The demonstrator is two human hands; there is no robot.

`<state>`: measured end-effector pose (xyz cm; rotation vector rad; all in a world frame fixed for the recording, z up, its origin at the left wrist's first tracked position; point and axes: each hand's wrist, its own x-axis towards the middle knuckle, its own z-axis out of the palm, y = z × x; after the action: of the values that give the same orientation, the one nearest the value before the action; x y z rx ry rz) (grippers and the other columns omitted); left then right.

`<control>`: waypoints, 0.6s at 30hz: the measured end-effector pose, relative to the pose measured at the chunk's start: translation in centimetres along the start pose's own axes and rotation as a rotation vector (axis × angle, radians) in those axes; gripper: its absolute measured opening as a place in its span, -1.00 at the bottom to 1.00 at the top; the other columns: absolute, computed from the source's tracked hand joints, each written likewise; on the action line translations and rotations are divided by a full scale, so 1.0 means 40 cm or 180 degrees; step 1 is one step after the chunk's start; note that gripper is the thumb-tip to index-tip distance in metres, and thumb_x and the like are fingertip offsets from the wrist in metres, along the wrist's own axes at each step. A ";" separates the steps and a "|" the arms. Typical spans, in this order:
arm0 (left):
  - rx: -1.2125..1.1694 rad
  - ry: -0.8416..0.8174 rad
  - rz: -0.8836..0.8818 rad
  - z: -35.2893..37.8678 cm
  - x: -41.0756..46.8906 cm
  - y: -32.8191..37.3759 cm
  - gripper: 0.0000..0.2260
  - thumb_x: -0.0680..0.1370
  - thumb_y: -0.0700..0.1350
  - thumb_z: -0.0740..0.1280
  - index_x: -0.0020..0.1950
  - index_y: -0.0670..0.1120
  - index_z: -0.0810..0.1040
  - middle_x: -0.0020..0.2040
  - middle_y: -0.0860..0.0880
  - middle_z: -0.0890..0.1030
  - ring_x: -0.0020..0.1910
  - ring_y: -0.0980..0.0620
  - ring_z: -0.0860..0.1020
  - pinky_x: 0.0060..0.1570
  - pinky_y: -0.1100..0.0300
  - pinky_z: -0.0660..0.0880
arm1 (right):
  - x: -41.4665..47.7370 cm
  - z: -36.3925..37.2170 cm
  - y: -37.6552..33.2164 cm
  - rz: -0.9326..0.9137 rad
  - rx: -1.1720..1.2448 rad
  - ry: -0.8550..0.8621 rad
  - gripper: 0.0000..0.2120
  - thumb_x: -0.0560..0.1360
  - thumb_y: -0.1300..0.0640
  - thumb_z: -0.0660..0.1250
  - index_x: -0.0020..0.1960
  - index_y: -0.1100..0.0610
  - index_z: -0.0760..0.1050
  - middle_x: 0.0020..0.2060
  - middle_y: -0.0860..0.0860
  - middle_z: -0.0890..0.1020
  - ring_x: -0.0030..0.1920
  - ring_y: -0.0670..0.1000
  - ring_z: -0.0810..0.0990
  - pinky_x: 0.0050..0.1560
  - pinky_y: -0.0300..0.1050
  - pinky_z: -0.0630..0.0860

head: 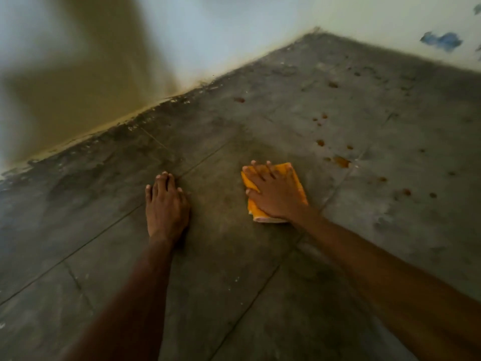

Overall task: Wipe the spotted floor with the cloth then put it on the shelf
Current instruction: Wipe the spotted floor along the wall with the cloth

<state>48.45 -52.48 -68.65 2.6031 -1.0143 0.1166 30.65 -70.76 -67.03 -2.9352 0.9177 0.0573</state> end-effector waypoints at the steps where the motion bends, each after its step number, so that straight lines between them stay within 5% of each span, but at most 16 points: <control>1: 0.0015 -0.0091 -0.0024 -0.004 -0.004 0.005 -0.53 0.64 -0.05 0.02 0.50 -0.22 0.19 0.53 -0.18 0.20 0.52 -0.12 0.15 0.51 -0.07 0.00 | -0.060 0.019 -0.027 -0.0340 -0.0084 -0.0010 -0.25 0.43 -0.28 -0.24 0.59 -0.13 0.03 0.61 -0.02 0.09 0.58 0.19 0.07 0.43 0.51 -0.04; 4: 0.0154 -0.0501 0.0092 -0.040 -0.031 0.021 -0.44 0.63 0.11 0.00 0.54 -0.18 0.09 0.57 -0.13 0.09 0.55 -0.09 0.05 0.52 -0.08 -0.03 | -0.317 0.074 0.012 -0.1366 -0.0301 0.0057 -0.37 0.55 -0.24 -0.01 0.59 -0.13 0.03 0.59 -0.02 0.15 0.57 0.17 0.11 0.40 0.50 0.01; 7: 0.0188 -0.1174 0.0575 -0.070 -0.123 0.095 -0.32 0.58 0.26 0.05 0.56 -0.11 0.05 0.58 -0.06 0.04 0.56 -0.05 0.00 0.51 -0.04 -0.04 | -0.334 0.052 0.162 -0.0566 -0.0436 0.0021 -0.38 0.53 -0.25 -0.07 0.57 -0.15 0.13 0.56 -0.02 0.24 0.54 0.17 0.22 0.39 0.50 0.10; 10: 0.0228 -0.1586 0.1171 -0.058 -0.214 0.199 -0.33 0.55 0.29 0.01 0.57 -0.03 0.04 0.59 0.01 0.01 0.56 -0.04 -0.01 0.50 -0.07 0.01 | -0.297 0.001 0.169 0.0445 0.0020 -0.0217 -0.27 0.42 -0.27 -0.21 0.58 -0.17 0.07 0.59 -0.06 0.13 0.58 0.15 0.10 0.41 0.52 0.00; 15: 0.0467 -0.1839 0.1917 -0.066 -0.284 0.317 -0.17 0.35 0.42 -0.16 0.56 0.09 0.05 0.58 0.11 0.01 0.56 -0.01 0.04 0.46 -0.09 0.10 | -0.584 0.038 0.158 -0.0556 -0.0091 -0.0212 -0.36 0.47 -0.21 0.06 0.54 -0.14 0.21 0.52 -0.04 0.34 0.48 0.15 0.35 0.34 0.41 0.26; 18: 0.0573 -0.2140 0.2122 -0.058 -0.354 0.363 -0.13 0.35 0.47 -0.02 0.57 0.09 -0.05 0.59 0.09 -0.10 0.56 -0.05 -0.05 0.45 -0.17 0.06 | -0.476 -0.005 0.296 0.0300 -0.0141 -0.0279 -0.40 0.54 -0.20 -0.08 0.57 -0.17 0.08 0.59 -0.07 0.17 0.56 0.14 0.16 0.41 0.47 0.12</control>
<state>28.35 -52.55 -65.14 2.3662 -2.1591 -0.5672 8.28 -69.68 -66.39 -2.9011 1.0541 0.2119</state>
